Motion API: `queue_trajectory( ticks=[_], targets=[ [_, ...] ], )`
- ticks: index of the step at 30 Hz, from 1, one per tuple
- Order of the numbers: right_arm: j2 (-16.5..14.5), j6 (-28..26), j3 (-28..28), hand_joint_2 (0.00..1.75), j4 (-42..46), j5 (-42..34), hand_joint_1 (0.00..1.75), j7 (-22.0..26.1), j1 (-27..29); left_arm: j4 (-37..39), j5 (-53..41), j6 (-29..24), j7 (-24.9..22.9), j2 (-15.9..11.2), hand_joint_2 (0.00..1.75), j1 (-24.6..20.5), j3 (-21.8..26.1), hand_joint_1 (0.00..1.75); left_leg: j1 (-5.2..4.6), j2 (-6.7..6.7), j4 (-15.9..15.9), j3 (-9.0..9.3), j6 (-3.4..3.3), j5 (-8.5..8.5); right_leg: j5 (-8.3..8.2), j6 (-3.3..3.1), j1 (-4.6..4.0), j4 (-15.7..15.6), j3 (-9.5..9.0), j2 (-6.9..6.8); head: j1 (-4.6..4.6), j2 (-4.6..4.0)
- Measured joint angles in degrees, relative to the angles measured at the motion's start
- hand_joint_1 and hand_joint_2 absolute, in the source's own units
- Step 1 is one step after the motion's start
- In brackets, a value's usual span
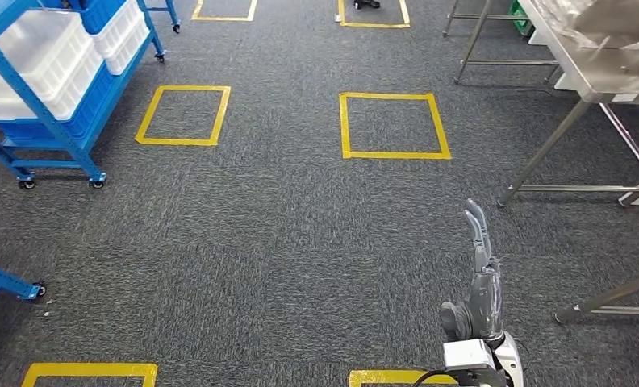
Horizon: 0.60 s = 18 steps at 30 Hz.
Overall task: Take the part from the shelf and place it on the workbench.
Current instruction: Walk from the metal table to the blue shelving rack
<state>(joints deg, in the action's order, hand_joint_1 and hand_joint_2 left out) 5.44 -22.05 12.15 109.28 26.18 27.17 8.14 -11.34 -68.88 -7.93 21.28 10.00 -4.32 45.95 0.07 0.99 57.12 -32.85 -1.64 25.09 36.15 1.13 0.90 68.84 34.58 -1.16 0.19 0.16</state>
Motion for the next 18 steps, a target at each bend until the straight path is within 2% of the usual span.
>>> queue_trajectory(
  ticks=[1, 2, 3, 4, 5, 6, 7, 8, 9, 10, 11, 12, 14, 15, 16, 17, 18],
  targets=[
    [0.03, 0.0, 0.02, 0.0, -0.14, 0.01, 0.0, -0.01, 0.05, 0.0, -0.01, 0.04, 0.0, 0.02, 0.0, -0.03, 0.0, 0.0, -0.04, 0.77, 0.03, -0.03, 0.0, 0.0, 0.94, 0.03, -0.01, 3.15, 1.79, 0.58, 0.04, 0.0],
    [0.07, -0.01, 0.03, 0.0, -0.28, 0.02, 0.0, -0.01, 0.08, 0.0, -0.01, 0.06, -0.01, 0.03, 0.0, 0.0, 0.0, 0.0, -0.07, 1.55, 0.07, 0.0, 0.01, 0.01, 0.79, 0.03, -0.01, 4.68, 2.88, 0.85, 0.05, 0.0],
    [0.08, -0.01, 0.04, 0.0, -0.35, 0.03, 0.0, -0.01, 0.07, 0.0, -0.02, 0.07, -0.01, 0.03, 0.0, 0.04, 0.01, 0.0, -0.09, 2.35, 0.14, 0.06, 0.04, 0.03, -0.55, -0.01, 0.0, 4.02, 2.95, 1.01, 0.04, 0.0],
    [0.09, -0.02, 0.04, 0.0, -0.39, 0.03, 0.0, -0.02, 0.07, 0.0, -0.04, 0.07, -0.01, 0.04, 0.0, 0.06, 0.01, 0.0, -0.07, 3.14, 0.25, 0.14, 0.12, 0.08, -2.78, -0.09, 0.02, 1.24, 1.95, 1.31, 0.04, 0.0],
    [0.11, -0.03, 0.05, 0.0, -0.41, 0.04, 0.0, -0.02, 0.06, 0.0, -0.06, 0.06, -0.01, 0.05, 0.0, 0.06, 0.01, 0.0, -0.02, 3.89, 0.43, 0.18, 0.25, 0.17, -5.08, -0.21, 0.12, -2.69, 0.41, 2.31, 0.06, -0.01],
    [0.14, -0.04, 0.06, 0.0, -0.41, 0.05, 0.0, -0.04, 0.09, 0.0, -0.09, 0.06, -0.02, 0.08, 0.0, 0.01, 0.01, 0.0, -0.05, 4.62, 0.72, 0.07, 0.47, 0.29, -6.66, -0.31, 0.21, -6.24, -1.02, 3.76, 0.05, -0.01],
    [0.17, -0.06, 0.08, 0.0, -0.41, 0.06, 0.0, -0.07, 0.14, 0.0, -0.11, 0.06, -0.03, 0.1, 0.0, -0.03, 0.01, 0.0, -0.02, 5.26, 0.92, -0.15, 0.76, 0.34, -7.57, -0.46, 0.25, -8.69, -1.99, 4.9, 0.08, -0.01],
    [0.2, -0.09, 0.09, 0.0, -0.41, 0.07, 0.0, -0.11, 0.18, 0.0, -0.12, 0.06, -0.04, 0.11, 0.0, -0.03, 0.01, 0.0, 0.03, 5.86, 1.02, -0.41, 1.08, 0.36, -7.73, -0.66, 0.21, -9.86, -2.41, 5.75, 0.08, -0.01],
    [0.22, -0.11, 0.1, 0.0, -0.41, 0.07, 0.0, -0.15, 0.2, 0.0, -0.13, 0.06, -0.05, 0.12, 0.0, 0.0, 0.0, 0.0, 0.07, 6.46, 1.0, -0.66, 1.44, 0.29, -7.62, -0.89, 0.09, -9.98, -2.46, 5.76, 0.07, -0.01],
    [0.23, -0.13, 0.11, 0.0, -0.41, 0.08, 0.0, -0.17, 0.17, 0.0, -0.14, 0.06, -0.06, 0.11, 0.0, 0.09, 0.0, 0.0, 0.14, 6.88, 0.89, -0.81, 1.78, 0.21, -7.72, -1.24, 0.13, -10.1, -2.52, 5.1, 0.07, -0.01],
    [0.23, -0.14, 0.12, 0.0, -0.41, 0.08, 0.0, -0.19, 0.13, 0.0, -0.14, 0.05, -0.06, 0.11, 0.0, 0.18, -0.01, 0.0, 0.1, 6.23, 1.12, -0.95, 2.05, 0.37, -7.83, -1.61, 0.18, -10.36, -2.7, 4.46, 0.05, -0.01],
    [0.24, -0.14, 0.15, 0.0, -0.4, 0.09, 0.0, -0.19, 0.11, 0.0, -0.14, 0.05, -0.06, 0.1, 0.0, 0.21, -0.01, 0.0, 0.01, 4.78, 2.12, -1.43, 2.28, 1.04, -7.92, -2.02, 0.24, -10.64, -2.91, 3.71, -0.08, -0.01],
    [0.26, -0.15, 0.21, 0.0, -0.4, 0.1, 0.0, -0.21, 0.2, 0.0, -0.15, 0.05, -0.06, 0.1, 0.0, 0.11, -0.01, 0.0, -0.04, 1.04, 7.56, -3.99, 2.6, 4.22, -7.93, -2.68, 0.09, -10.99, -3.21, 1.93, -0.31, 0.0],
    [0.26, -0.16, 0.23, 0.0, -0.41, 0.11, 0.0, -0.22, 0.28, 0.0, -0.15, 0.06, -0.06, 0.1, 0.0, 0.03, -0.01, 0.0, 0.05, 0.07, 11.43, -5.89, 2.76, 6.15, -7.82, -2.9, -0.05, -10.99, -3.25, 1.01, -0.43, -0.01],
    [0.27, -0.14, 0.24, 0.0, -0.43, 0.11, 0.0, -0.25, 0.33, 0.0, -0.16, 0.07, -0.06, 0.1, 0.0, -0.01, -0.01, 0.0, 0.16, -0.29, 14.91, -7.59, 2.9, 7.55, -7.71, -2.99, -0.18, -10.98, -3.28, 0.1, -0.42, -0.01],
    [0.27, -0.11, 0.26, 0.0, -0.45, 0.11, 0.0, -0.27, 0.35, 0.0, -0.17, 0.07, -0.08, 0.1, 0.0, 0.05, -0.01, 0.0, 0.23, -0.45, 16.86, -8.52, 2.99, 7.95, -7.61, -3.03, -0.26, -10.97, -3.34, -0.78, -0.43, -0.01],
    [0.27, -0.07, 0.29, 0.0, -0.47, 0.11, 0.0, -0.3, 0.35, 0.0, -0.19, 0.08, -0.11, 0.1, 0.0, 0.14, -0.01, 0.0, 0.26, -0.59, 16.63, -8.34, 3.01, 7.26, -7.49, -3.02, -0.31, -10.96, -3.43, -1.59, -0.43, -0.01]
  ],
)
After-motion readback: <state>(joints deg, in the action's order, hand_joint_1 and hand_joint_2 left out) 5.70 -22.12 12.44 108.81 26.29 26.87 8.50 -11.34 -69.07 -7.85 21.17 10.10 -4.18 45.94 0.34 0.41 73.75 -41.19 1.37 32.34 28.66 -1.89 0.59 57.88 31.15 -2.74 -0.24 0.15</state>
